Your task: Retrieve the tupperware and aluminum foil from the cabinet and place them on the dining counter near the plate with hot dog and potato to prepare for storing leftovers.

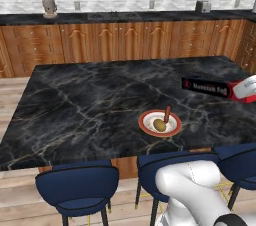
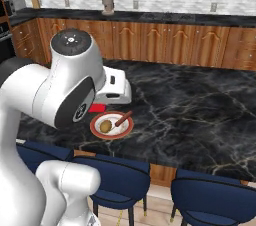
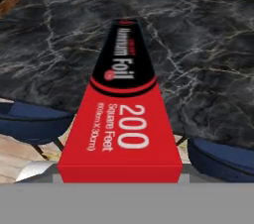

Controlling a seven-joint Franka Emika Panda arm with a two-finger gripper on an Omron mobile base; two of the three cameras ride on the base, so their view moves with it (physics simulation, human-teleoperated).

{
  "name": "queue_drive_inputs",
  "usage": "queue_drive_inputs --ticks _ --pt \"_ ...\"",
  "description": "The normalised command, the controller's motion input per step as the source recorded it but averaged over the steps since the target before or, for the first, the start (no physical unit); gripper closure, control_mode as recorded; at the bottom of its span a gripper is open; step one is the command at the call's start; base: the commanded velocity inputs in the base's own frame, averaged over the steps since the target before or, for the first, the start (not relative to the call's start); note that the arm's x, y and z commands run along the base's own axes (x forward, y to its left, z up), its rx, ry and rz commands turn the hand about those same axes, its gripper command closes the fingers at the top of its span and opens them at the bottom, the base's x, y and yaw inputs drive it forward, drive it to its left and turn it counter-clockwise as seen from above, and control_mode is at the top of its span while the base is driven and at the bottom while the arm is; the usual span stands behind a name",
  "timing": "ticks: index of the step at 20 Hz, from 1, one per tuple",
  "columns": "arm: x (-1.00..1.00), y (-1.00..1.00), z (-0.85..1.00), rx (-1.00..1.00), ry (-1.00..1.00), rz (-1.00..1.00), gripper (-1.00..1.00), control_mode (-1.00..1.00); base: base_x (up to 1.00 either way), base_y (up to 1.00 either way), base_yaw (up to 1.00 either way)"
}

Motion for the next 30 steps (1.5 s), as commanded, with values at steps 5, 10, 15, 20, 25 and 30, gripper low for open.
queue_drive_inputs --ticks 5,10,15,20,25,30 --pt "0.37 -0.41 -0.56 0.18 0.03 -0.24 1.0 -1.0 0.0 0.0 0.0" --pt "0.66 -0.09 -0.6 0.04 0.19 -0.05 1.0 -1.0 0.0 0.0 0.0" --pt "0.61 -0.01 -0.57 0.0 0.15 -0.02 1.0 -1.0 0.0 0.0 0.0" --pt "0.54 -0.12 -0.43 0.0 0.04 -0.02 1.0 -1.0 0.0 0.0 0.0" --pt "0.54 -0.06 -0.45 0.0 0.0 -0.02 1.0 -1.0 0.0 0.0 0.0" --pt "0.44 -0.03 -0.53 0.0 0.0 0.0 1.0 -1.0 0.0 0.0 0.0"
